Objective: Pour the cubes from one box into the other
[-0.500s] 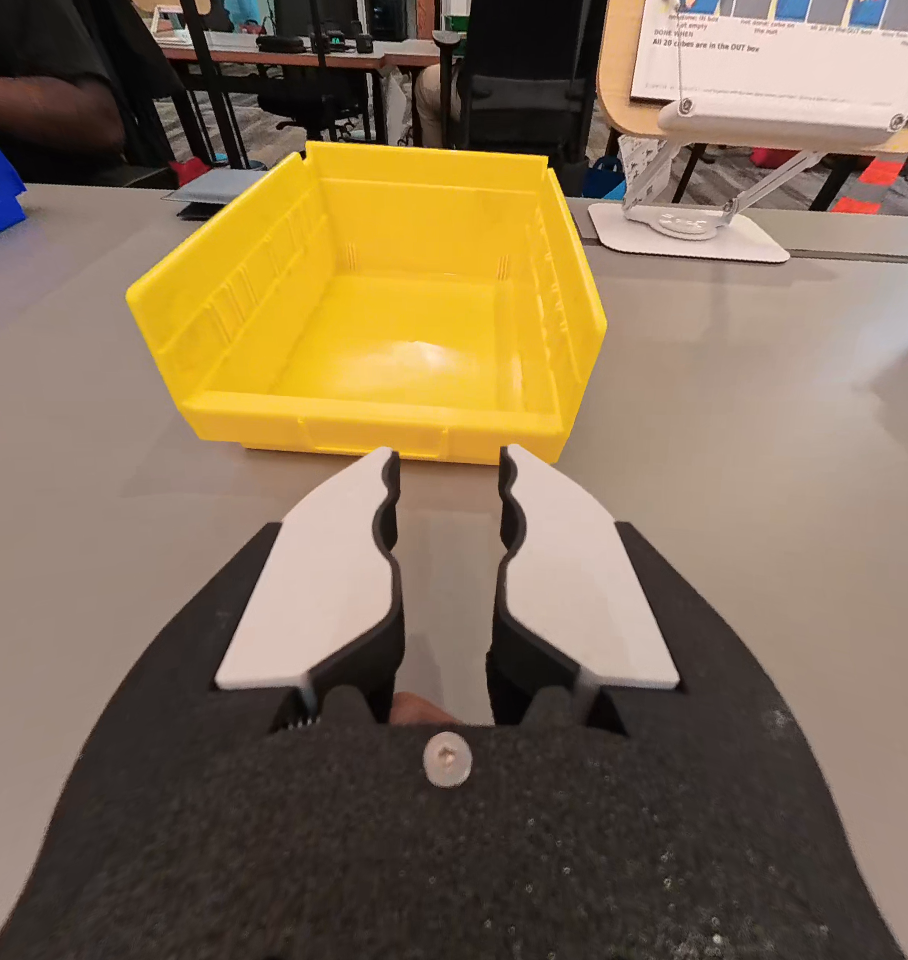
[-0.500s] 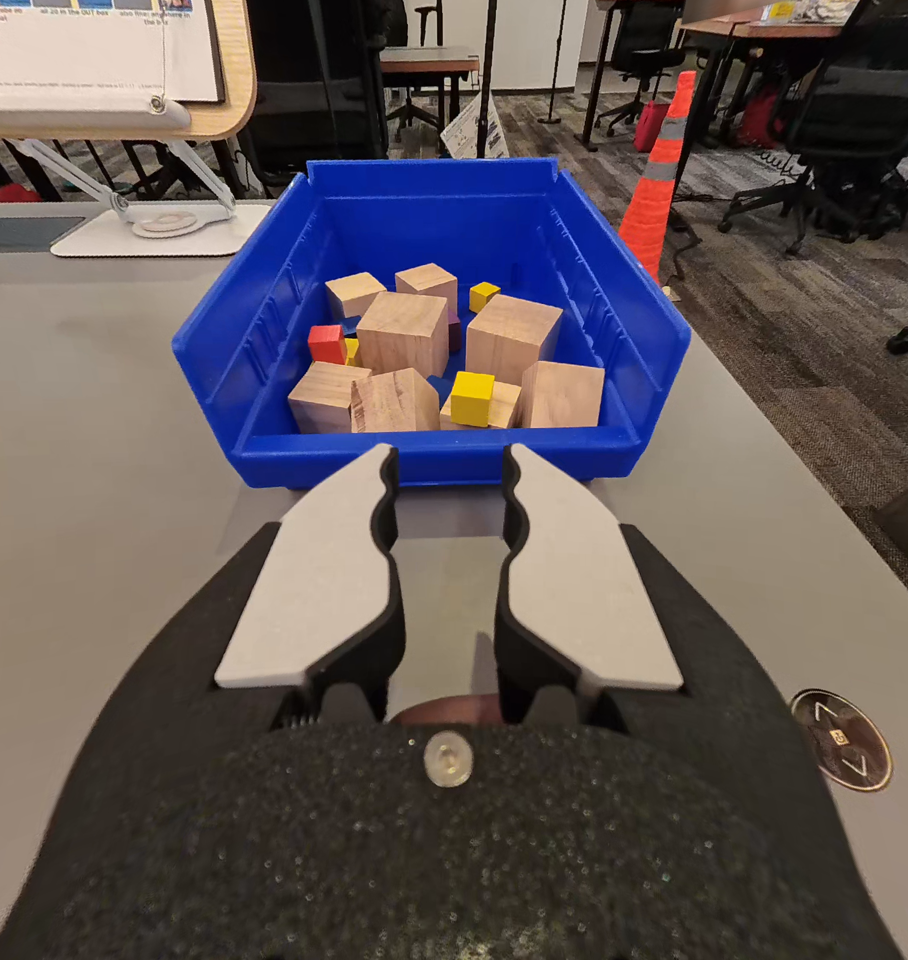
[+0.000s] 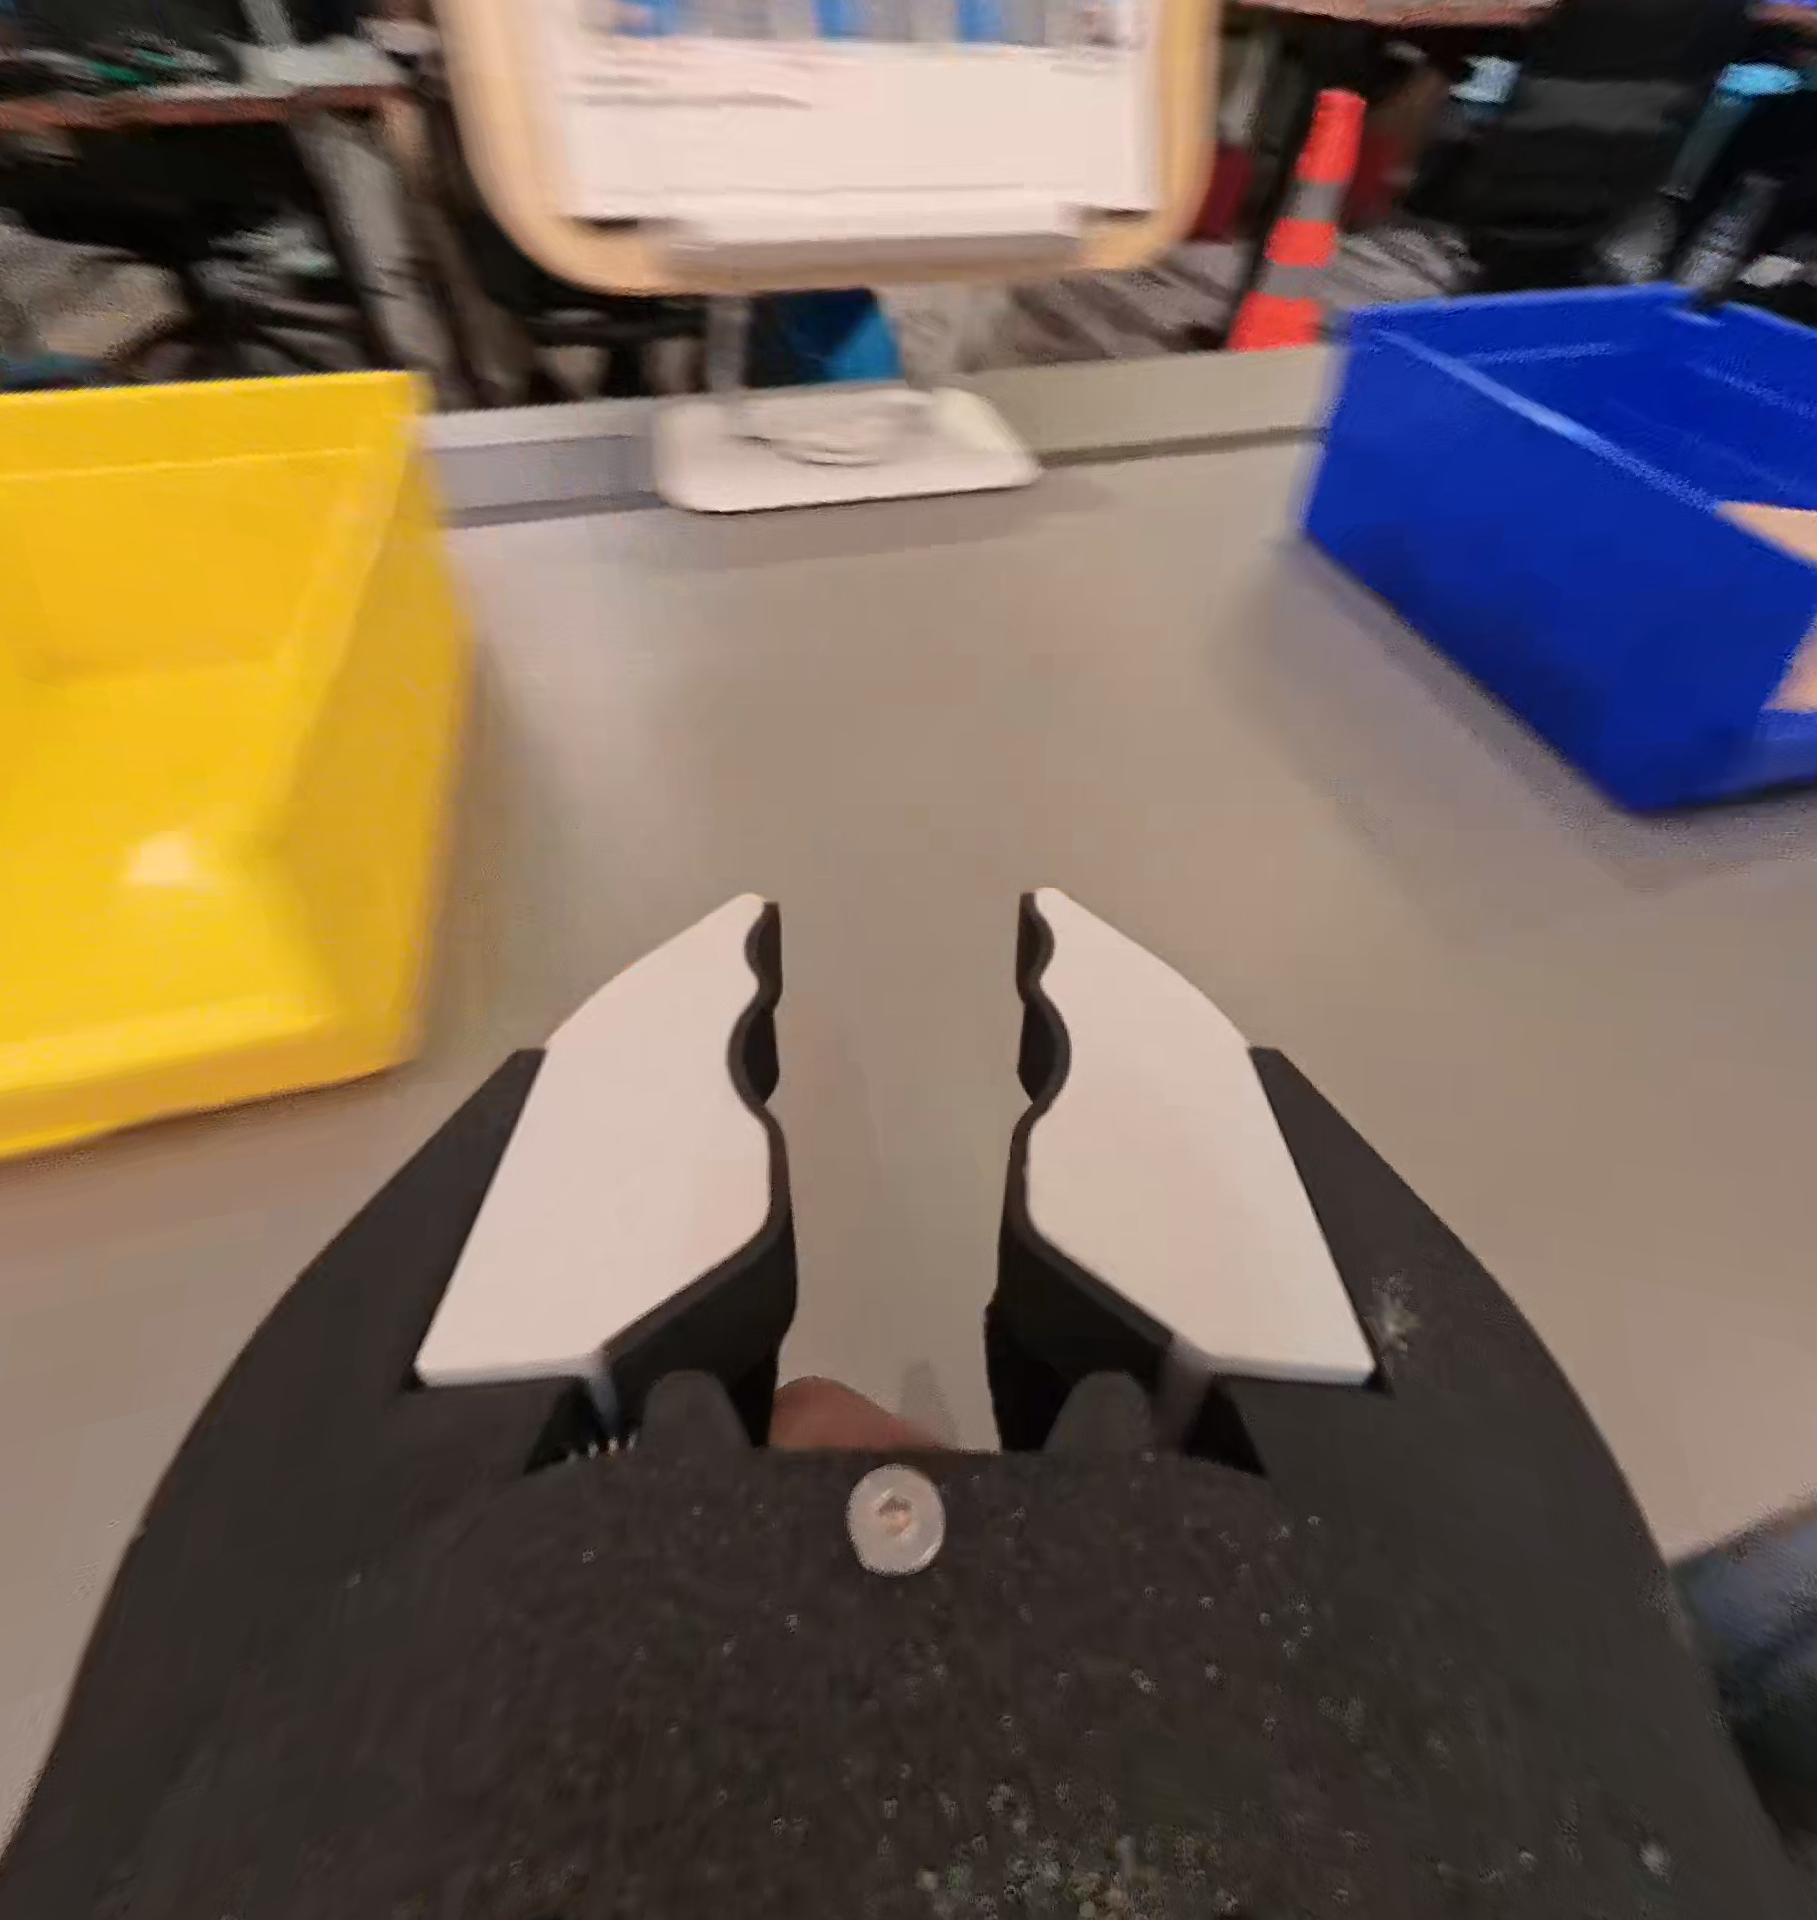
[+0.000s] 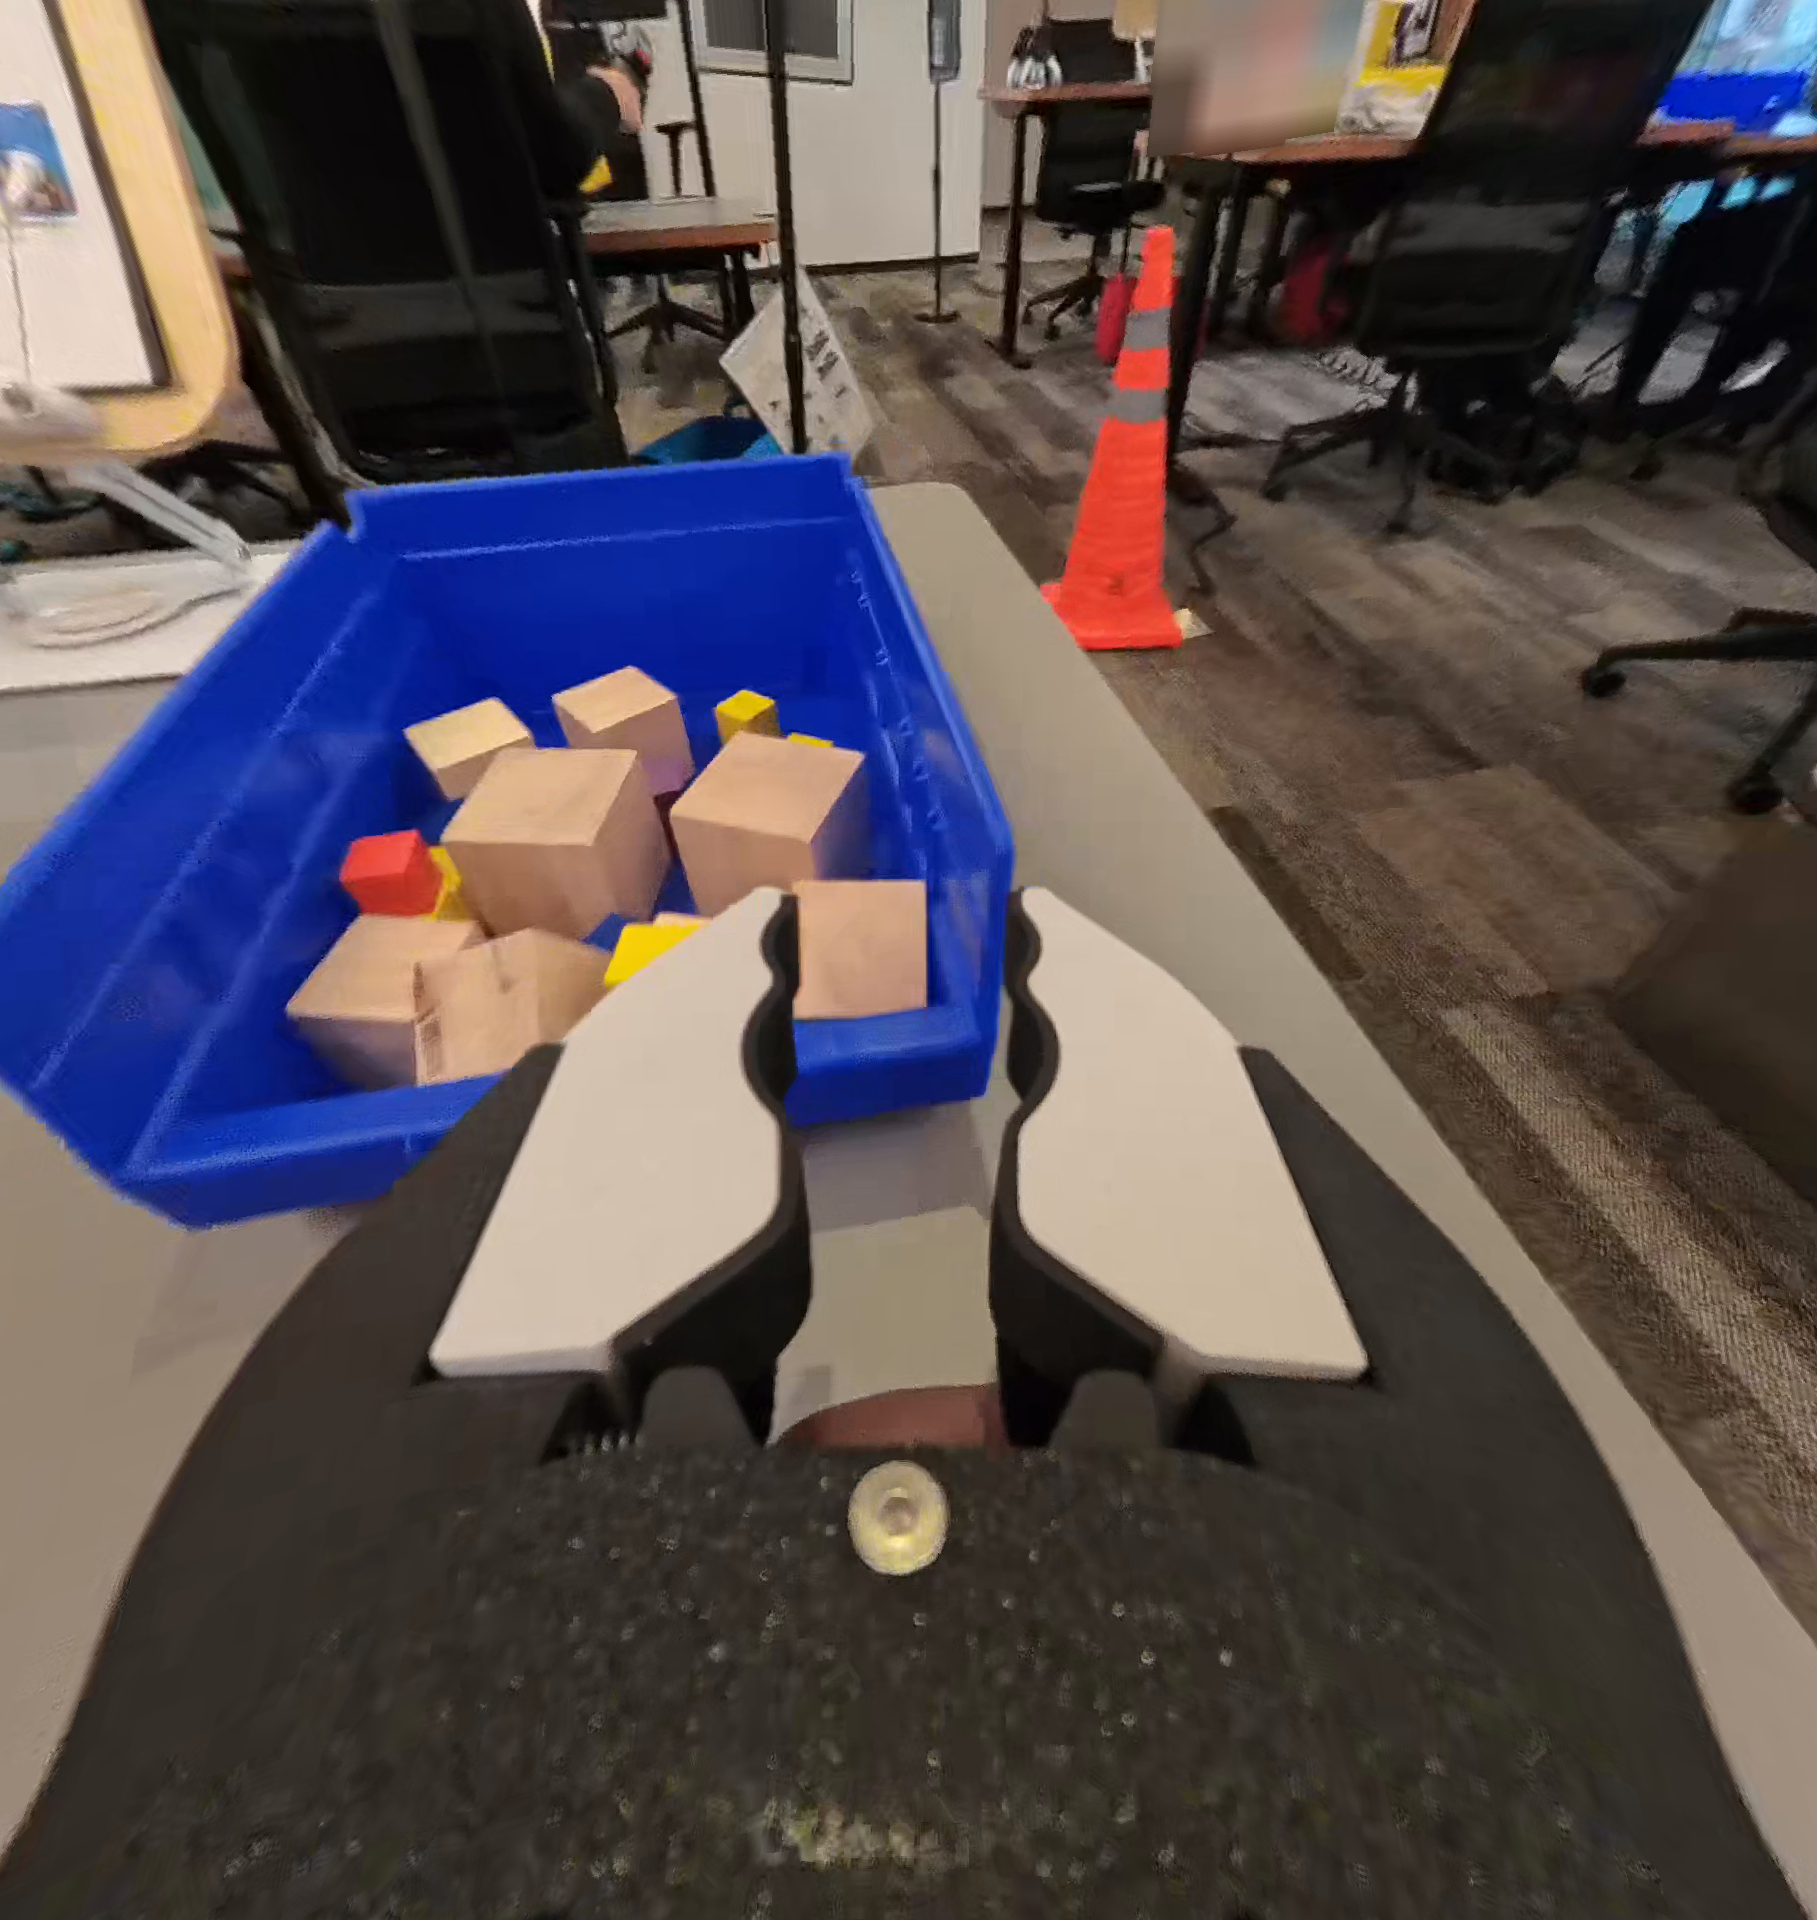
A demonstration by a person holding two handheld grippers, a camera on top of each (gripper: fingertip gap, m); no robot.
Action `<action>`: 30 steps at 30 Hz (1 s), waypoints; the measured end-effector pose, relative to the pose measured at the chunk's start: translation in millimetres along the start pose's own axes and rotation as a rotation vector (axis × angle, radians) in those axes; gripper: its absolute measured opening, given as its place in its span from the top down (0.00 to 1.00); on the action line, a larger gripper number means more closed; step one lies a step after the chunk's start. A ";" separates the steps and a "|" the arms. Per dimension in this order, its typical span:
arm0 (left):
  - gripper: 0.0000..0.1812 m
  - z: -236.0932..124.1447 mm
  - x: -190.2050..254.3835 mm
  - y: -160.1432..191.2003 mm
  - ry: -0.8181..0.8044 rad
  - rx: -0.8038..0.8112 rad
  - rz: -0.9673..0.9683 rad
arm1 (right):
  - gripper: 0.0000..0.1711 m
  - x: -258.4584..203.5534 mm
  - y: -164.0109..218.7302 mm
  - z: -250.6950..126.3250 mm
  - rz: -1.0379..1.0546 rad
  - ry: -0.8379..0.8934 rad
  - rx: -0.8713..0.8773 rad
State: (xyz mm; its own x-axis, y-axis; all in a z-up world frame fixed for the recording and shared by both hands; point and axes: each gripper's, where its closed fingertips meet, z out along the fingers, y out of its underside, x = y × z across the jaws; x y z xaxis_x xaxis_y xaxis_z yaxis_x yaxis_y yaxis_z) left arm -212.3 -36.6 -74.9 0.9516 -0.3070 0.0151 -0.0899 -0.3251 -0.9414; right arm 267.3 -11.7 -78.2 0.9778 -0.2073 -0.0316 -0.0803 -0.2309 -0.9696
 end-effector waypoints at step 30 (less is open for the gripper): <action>0.98 117.2 150.6 -38.0 -0.059 0.009 -0.079 | 0.98 -113.3 -14.5 8.8 0.114 -0.154 0.032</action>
State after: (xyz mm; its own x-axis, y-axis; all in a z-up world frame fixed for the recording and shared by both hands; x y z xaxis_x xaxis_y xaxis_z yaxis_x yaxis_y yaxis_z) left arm -31.2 34.4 -76.3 0.9712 -0.2277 0.0696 -0.0119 -0.3382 -0.9410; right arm 159.4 23.6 -62.6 0.9810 -0.0817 -0.1758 -0.1882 -0.1837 -0.9648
